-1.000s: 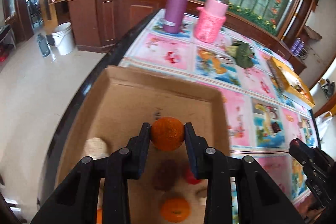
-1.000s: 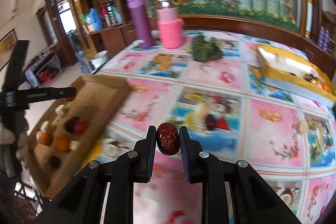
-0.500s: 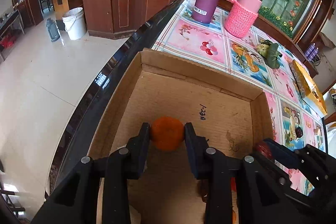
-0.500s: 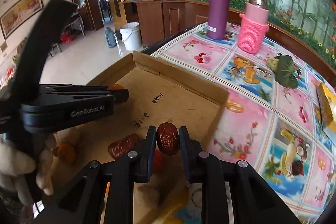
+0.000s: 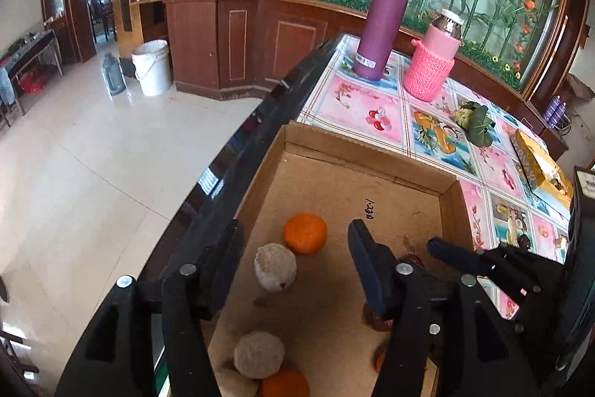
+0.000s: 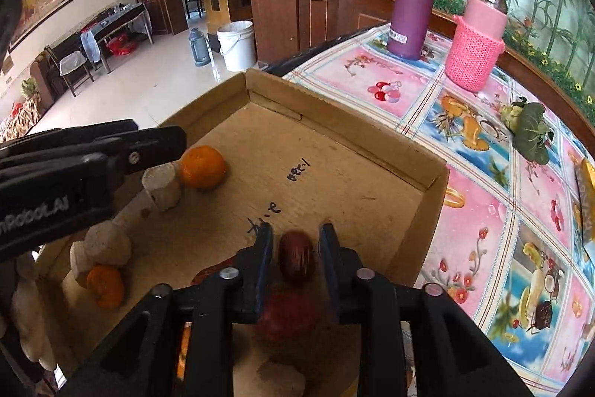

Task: Organize fruits
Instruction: 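Carry the mandarin and red date into the cardboard tray and open both tools, then move both open tools back over the last items on the table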

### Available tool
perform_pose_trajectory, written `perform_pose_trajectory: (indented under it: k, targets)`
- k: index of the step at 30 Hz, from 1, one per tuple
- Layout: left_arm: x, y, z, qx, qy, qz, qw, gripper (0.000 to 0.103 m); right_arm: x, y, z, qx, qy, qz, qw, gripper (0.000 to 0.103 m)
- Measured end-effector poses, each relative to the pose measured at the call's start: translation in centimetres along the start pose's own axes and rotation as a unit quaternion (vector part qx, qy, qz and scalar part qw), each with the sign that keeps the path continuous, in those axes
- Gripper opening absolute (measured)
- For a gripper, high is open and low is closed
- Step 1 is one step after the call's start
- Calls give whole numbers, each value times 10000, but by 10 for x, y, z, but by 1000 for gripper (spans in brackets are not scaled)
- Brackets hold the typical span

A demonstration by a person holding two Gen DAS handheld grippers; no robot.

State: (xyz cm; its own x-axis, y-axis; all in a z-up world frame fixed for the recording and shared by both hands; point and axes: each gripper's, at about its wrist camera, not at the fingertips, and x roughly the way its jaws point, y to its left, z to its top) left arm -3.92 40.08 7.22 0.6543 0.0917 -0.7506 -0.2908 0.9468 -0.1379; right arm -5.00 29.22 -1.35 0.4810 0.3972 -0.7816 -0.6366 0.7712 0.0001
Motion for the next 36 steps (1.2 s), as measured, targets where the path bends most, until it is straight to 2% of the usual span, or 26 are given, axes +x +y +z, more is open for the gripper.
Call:
perform_pose_trajectory:
  k: [1, 3, 6, 8, 10, 12, 18, 24, 30, 36]
  targets:
    - [-8, -1, -2, 15, -78, 47, 10000, 61, -5, 0, 0, 7, -80, -5, 10000, 48]
    - [-22, -4, -8, 46, -248, 115, 9996, 63, -15, 0, -2, 16, -243, -53, 9997, 55]
    - [-43, -11, -18, 51, -501, 281, 9983, 71, -36, -4, -9, 17, -462, -162, 9988, 56]
    - [-57, -19, -25, 52, -674, 463, 9966, 75, -51, -9, -18, 93, -593, -249, 9979, 61]
    - [-68, -25, -31, 50, -804, 685, 9944, 82, -65, -17, -29, 260, -700, -300, 9968, 66]
    - [-79, -34, -38, 60, -928, 792, 9925, 86, -78, -28, -43, 504, -768, -311, 9953, 66]
    - [-97, -58, -57, 183, -978, 578, 9934, 86, -110, -62, -85, 1288, -849, -390, 9873, 69]
    - [-107, -86, -72, 441, -986, 439, 9932, 86, -139, -91, -129, 2005, -922, -535, 9739, 71]
    - [-109, -112, -85, 720, -908, 345, 9927, 86, -157, -110, -165, 2358, -1014, -690, 9640, 75]
    - [-100, -122, -94, 820, -673, 161, 9942, 86, -162, -140, -199, 2822, -897, -764, 9521, 75]
